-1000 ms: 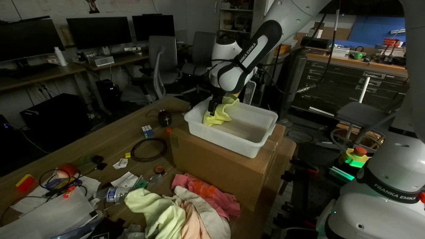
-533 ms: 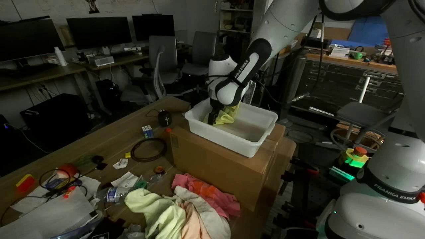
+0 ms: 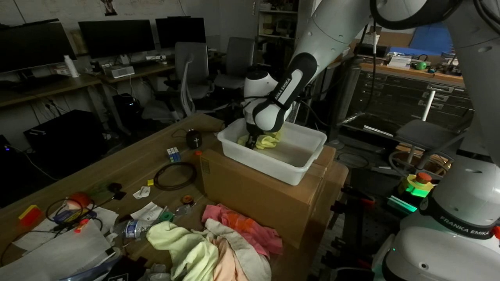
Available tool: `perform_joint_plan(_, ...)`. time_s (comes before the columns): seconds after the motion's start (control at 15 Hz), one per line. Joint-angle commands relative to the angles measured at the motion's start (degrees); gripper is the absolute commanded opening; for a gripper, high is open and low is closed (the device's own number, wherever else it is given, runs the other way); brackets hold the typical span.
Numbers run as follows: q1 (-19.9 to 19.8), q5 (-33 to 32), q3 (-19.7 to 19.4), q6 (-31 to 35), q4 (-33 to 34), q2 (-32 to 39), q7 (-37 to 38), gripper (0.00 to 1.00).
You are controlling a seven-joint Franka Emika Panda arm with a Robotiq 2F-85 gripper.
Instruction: Remove the shirts from the basket.
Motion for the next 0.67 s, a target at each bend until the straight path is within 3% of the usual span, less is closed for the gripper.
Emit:
perform_joint_plan(0.0,1.2,-0.1,-0.5,4.7,-3.1,0.6,2.7,0.0)
perform_joint_plan(0.07,1.6,-0.2,-1.1,5.0,-4.3,-1.2,3.5,0.0)
perform_joint_plan(0.13,-0.3,0.8,-0.2,0.4,-3.2,-6.1,0.8,0.01)
perform_joint_plan(0.6,2.6,-5.1,-6.6,2.7,-13.2,-25.2,7.0,0.0)
